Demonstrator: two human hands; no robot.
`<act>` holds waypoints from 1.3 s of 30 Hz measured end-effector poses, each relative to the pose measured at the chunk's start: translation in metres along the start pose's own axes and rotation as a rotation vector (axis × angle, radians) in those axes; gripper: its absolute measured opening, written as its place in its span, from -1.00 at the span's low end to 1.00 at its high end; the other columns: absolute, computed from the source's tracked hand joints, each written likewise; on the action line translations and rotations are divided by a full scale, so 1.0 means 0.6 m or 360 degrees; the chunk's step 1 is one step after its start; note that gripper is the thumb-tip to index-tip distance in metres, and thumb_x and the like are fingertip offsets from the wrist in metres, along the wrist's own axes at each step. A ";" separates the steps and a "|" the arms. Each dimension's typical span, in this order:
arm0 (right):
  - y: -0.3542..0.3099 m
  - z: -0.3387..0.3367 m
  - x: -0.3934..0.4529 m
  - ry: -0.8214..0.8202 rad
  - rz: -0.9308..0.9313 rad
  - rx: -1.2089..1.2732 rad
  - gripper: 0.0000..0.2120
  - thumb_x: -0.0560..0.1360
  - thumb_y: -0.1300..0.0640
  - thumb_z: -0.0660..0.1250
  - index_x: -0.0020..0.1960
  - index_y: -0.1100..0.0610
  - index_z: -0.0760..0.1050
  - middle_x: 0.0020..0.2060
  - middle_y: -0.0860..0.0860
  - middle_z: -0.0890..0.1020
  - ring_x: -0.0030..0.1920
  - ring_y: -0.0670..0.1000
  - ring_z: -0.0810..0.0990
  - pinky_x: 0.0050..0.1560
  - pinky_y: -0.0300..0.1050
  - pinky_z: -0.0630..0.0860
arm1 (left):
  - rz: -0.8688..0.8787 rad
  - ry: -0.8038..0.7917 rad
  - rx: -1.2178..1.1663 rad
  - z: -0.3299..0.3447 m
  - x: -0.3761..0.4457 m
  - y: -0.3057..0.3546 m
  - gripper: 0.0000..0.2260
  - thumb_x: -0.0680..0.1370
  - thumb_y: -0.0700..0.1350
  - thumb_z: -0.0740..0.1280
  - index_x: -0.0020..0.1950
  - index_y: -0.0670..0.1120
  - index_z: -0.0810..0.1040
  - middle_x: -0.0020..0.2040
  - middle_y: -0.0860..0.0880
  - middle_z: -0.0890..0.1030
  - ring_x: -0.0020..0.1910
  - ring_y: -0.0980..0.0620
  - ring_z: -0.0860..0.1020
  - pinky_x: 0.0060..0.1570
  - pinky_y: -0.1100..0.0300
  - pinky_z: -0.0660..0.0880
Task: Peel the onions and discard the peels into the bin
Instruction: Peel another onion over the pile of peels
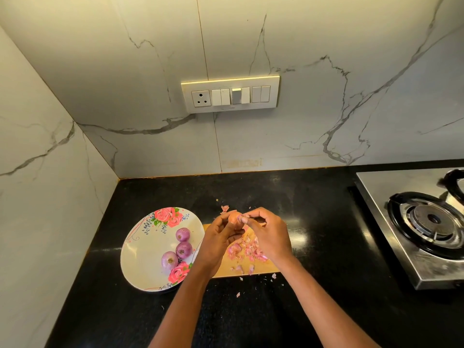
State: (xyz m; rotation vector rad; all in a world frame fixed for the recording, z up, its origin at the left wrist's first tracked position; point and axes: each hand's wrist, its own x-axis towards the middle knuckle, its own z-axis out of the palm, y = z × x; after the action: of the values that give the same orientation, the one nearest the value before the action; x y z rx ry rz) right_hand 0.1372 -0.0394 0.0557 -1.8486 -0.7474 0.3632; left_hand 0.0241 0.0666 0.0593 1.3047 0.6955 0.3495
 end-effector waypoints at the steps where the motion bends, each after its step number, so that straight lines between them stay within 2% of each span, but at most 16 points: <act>1: -0.001 -0.002 0.001 0.0002 -0.0027 -0.0023 -0.93 0.56 0.02 0.44 0.00 -0.01 0.67 -0.14 -0.18 0.69 -0.06 -0.21 0.63 -0.09 -0.39 0.50 | 0.0006 -0.0011 0.0027 -0.001 0.000 -0.001 -0.68 0.65 0.00 0.27 0.37 -0.07 0.52 0.18 -0.12 0.66 0.08 -0.04 0.68 0.16 0.11 0.61; 7: 0.000 -0.007 0.004 -0.0028 -0.0030 -0.0009 -0.88 0.60 0.04 0.39 0.08 0.02 0.66 -0.12 -0.17 0.69 -0.11 -0.21 0.66 -0.12 -0.38 0.52 | -0.0004 -0.0044 0.0106 -0.002 0.002 0.007 -0.73 0.70 0.01 0.17 0.28 -0.01 0.57 0.07 -0.06 0.68 -0.07 0.06 0.65 0.08 0.20 0.60; 12: 0.002 -0.008 0.004 -0.0135 -0.0057 0.0031 -0.80 0.57 0.07 0.44 0.18 0.02 0.65 0.04 -0.16 0.68 0.07 -0.19 0.62 0.04 -0.39 0.51 | -0.0085 0.0033 0.0067 -0.001 0.005 0.017 -0.68 0.71 0.07 0.12 0.17 -0.01 0.63 0.05 -0.08 0.69 -0.02 -0.01 0.66 0.07 0.19 0.61; 14: 0.003 -0.009 0.005 -0.0104 -0.0061 0.0014 -0.84 0.55 0.05 0.46 0.12 0.01 0.68 0.01 -0.16 0.68 0.05 -0.17 0.62 0.03 -0.36 0.52 | -0.0140 0.0038 0.0061 0.000 0.004 0.020 -0.67 0.70 0.10 0.11 0.14 0.01 0.62 0.02 -0.08 0.69 -0.05 -0.01 0.66 0.03 0.21 0.60; 17: 0.004 -0.012 0.005 -0.0047 -0.0096 0.0033 -0.91 0.52 0.05 0.49 0.02 0.00 0.70 -0.07 -0.17 0.69 0.01 -0.14 0.63 0.00 -0.29 0.54 | -0.0216 0.0007 0.0042 0.001 0.003 0.021 -0.63 0.69 0.12 0.11 0.21 -0.06 0.61 0.05 -0.09 0.66 -0.05 0.02 0.65 -0.01 0.25 0.59; 22: -0.003 -0.014 0.002 -0.0127 -0.0106 0.0108 -0.87 0.54 0.05 0.48 0.08 -0.05 0.68 -0.02 -0.21 0.68 0.04 -0.16 0.64 0.01 -0.31 0.55 | -0.0306 -0.0014 -0.0081 0.001 0.000 0.026 -0.58 0.70 0.14 0.09 0.21 -0.10 0.61 0.03 -0.14 0.66 -0.08 0.02 0.65 -0.02 0.20 0.60; 25: -0.004 -0.017 0.005 -0.0135 -0.0103 0.0079 -0.90 0.51 0.05 0.50 0.02 -0.05 0.68 -0.07 -0.20 0.68 0.01 -0.15 0.64 0.00 -0.28 0.56 | -0.0345 -0.0033 -0.0113 0.001 -0.003 0.033 -0.56 0.69 0.15 0.10 0.23 -0.14 0.59 0.02 -0.17 0.65 -0.09 0.00 0.65 -0.01 0.18 0.61; 28: -0.007 -0.016 0.003 -0.0026 -0.0119 0.0071 -0.94 0.53 0.03 0.47 0.00 -0.03 0.67 -0.10 -0.20 0.68 -0.02 -0.15 0.64 -0.04 -0.33 0.53 | -0.0290 -0.0068 -0.0129 0.006 -0.005 0.039 -0.61 0.66 0.15 0.19 0.33 -0.09 0.50 0.13 -0.14 0.62 -0.03 -0.03 0.65 0.00 0.19 0.59; 32: -0.011 -0.014 0.004 0.0087 -0.0105 0.0060 -0.92 0.57 -0.01 0.42 0.02 -0.05 0.64 -0.10 -0.19 0.68 -0.01 -0.19 0.62 -0.04 -0.37 0.51 | -0.0054 -0.0087 -0.0050 0.018 -0.009 0.037 -0.55 0.52 0.12 0.32 0.35 -0.03 0.43 0.25 -0.08 0.60 0.11 0.01 0.68 0.08 0.18 0.60; 35: -0.013 -0.017 0.007 0.0094 -0.0173 -0.0019 -0.93 0.59 0.02 0.40 0.04 -0.04 0.63 -0.10 -0.22 0.66 0.01 -0.21 0.61 -0.04 -0.41 0.49 | 0.0019 -0.0068 0.0010 0.025 -0.009 0.037 -0.62 0.58 0.11 0.25 0.30 -0.07 0.51 0.18 -0.09 0.65 0.08 0.02 0.68 0.12 0.18 0.59; 39: -0.014 -0.025 0.011 0.0000 -0.0258 -0.0071 -0.89 0.61 0.04 0.37 0.08 0.04 0.63 -0.08 -0.18 0.66 0.02 -0.20 0.61 -0.04 -0.43 0.48 | -0.0101 -0.0080 -0.0078 0.015 -0.003 0.041 -0.68 0.72 -0.02 0.12 0.19 -0.16 0.60 0.04 -0.16 0.66 -0.02 -0.04 0.62 0.09 0.17 0.59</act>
State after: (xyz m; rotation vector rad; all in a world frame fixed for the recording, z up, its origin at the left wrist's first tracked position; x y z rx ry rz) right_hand 0.1480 -0.0441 0.0701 -1.8151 -0.9051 0.2438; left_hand 0.0319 0.0646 0.0842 1.2380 0.6807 0.2799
